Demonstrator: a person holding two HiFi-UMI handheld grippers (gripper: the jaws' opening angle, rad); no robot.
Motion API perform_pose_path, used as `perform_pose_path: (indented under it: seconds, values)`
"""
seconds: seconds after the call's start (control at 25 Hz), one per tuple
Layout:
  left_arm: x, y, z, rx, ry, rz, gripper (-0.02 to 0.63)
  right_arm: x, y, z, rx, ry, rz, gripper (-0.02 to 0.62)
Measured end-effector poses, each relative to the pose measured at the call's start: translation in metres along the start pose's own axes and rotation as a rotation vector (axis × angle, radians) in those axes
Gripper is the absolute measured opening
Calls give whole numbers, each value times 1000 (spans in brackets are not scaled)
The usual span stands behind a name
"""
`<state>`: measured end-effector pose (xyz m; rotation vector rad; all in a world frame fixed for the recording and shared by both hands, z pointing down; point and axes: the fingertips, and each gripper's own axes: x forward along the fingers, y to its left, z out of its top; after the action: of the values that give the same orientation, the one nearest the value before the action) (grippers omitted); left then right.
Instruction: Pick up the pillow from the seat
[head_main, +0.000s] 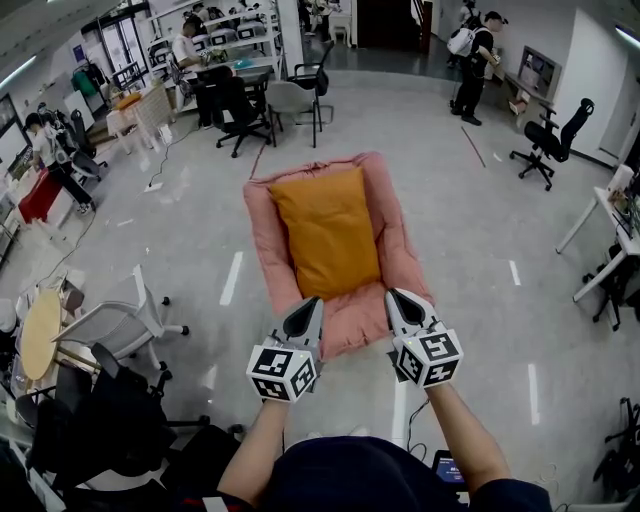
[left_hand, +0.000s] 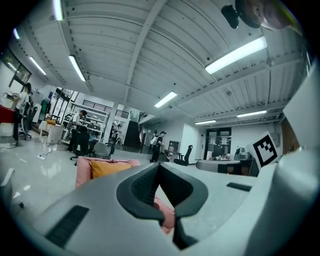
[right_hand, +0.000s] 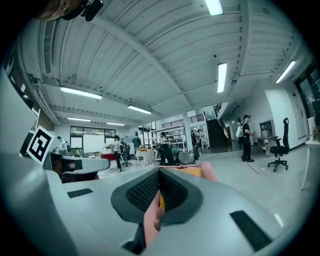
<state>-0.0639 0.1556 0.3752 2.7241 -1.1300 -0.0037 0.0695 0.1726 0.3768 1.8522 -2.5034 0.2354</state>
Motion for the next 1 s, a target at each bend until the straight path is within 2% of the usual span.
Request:
perform_pose_path:
  seconds: [0.52, 1.0]
  values:
    - [5, -20, -18, 1, 23, 26, 3, -9, -20, -8, -15, 19, 21, 17]
    - [17, -11, -14, 2, 29, 34, 3, 4, -26, -5, -10, 8, 36, 17]
